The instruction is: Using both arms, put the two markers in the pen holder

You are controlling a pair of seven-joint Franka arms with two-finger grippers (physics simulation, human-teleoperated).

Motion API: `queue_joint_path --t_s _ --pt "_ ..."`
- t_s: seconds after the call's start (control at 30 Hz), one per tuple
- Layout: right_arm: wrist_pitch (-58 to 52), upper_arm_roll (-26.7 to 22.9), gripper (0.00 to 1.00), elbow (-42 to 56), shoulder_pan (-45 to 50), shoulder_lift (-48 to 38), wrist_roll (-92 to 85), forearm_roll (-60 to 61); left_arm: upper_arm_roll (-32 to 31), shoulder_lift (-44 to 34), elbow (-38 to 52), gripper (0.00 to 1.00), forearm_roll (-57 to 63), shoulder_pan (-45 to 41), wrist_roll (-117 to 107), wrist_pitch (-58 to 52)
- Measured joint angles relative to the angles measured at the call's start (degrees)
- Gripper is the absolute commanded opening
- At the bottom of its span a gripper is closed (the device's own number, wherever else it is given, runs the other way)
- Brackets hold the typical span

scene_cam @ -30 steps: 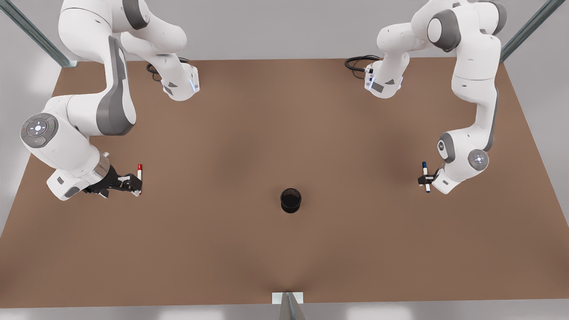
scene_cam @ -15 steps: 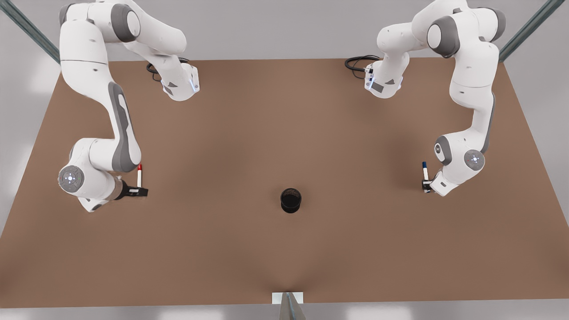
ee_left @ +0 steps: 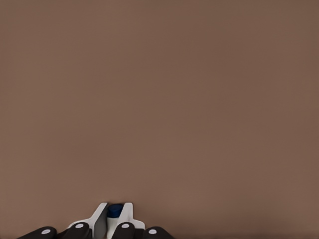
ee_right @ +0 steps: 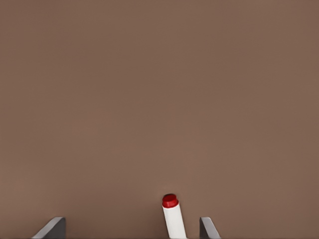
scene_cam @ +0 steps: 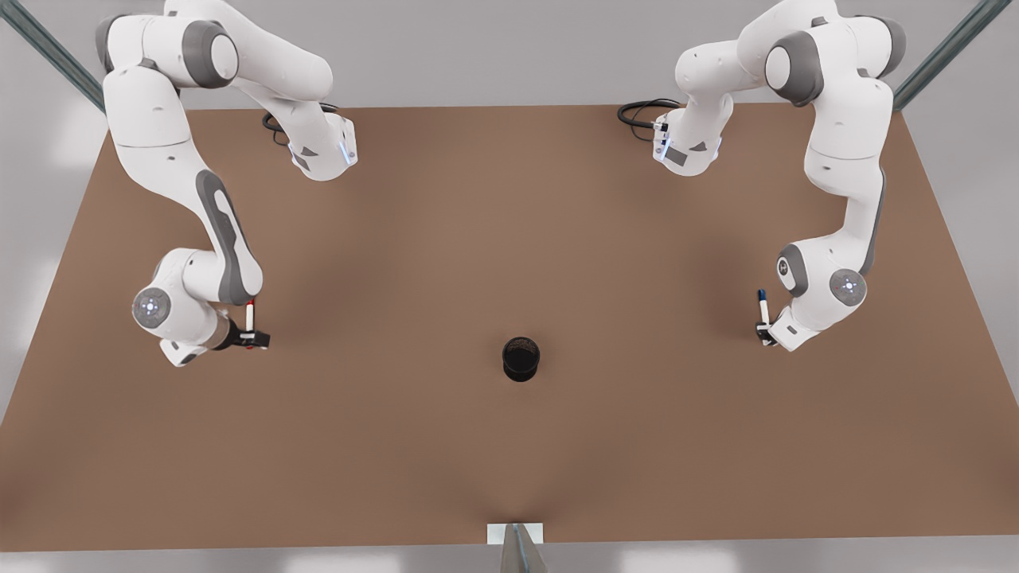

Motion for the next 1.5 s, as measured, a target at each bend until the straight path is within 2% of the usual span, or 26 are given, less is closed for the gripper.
queue_joint_path --t_s 0.07,0.27,0.43,0.6,0.67,0.8,0.9,1.07,1.5 --pt "1.81 -0.01 0.94 -0.03 -0.59 1.19 -0.99 -0.02 0.01 -0.01 0.0 0.27 0.06 -0.08 0.08 0.04" --pt "5.12 -0.08 0.67 -0.22 -1.16 2.6 -3.89 -0.06 -0.05 -1.09 4.39 0.23 0.34 -0.61 -0.17 -2.05" --pt "6.47 -0.09 0.62 -0.11 -1.76 3.71 -5.9 -0.09 -0.11 -2.84 11.78 0.21 0.65 -3.13 -1.18 -10.05" --pt "7.14 -0.01 0.51 -0.19 -2.14 3.98 -7.59 -0.07 -0.16 -4.11 20.95 0.21 0.84 -9.34 -4.06 -23.23" --pt "7.24 0.0 0.5 -0.26 -2.18 4.02 -8.18 -0.06 -0.27 -4.69 24.16 0.21 0.59 -12.49 -5.87 -28.55" --pt "7.35 0.0 0.48 -0.31 -2.3 4.34 -9.2 -0.05 -0.31 -6.16 32.78 0.21 -8.08 -20.24 -11.18 -37.2" --pt "7.39 0.0 0.45 -0.61 -2.38 4.42 -9.86 -0.05 -0.28 -4.52 39.13 0.21 -15.01 -27.71 -17.26 -40.11" --pt "7.43 0.0 0.42 -1.03 -2.54 4.43 -10.77 -0.04 -0.65 -2.97 41.53 0.21 -21.24 -37.23 -28.84 -37.18" --pt "7.66 0.01 0.38 -2.13 -2.61 4.11 -12.49 0.11 -0.68 5.49 43.26 0.21 -21.88 -40.84 -50.84 -18.3"
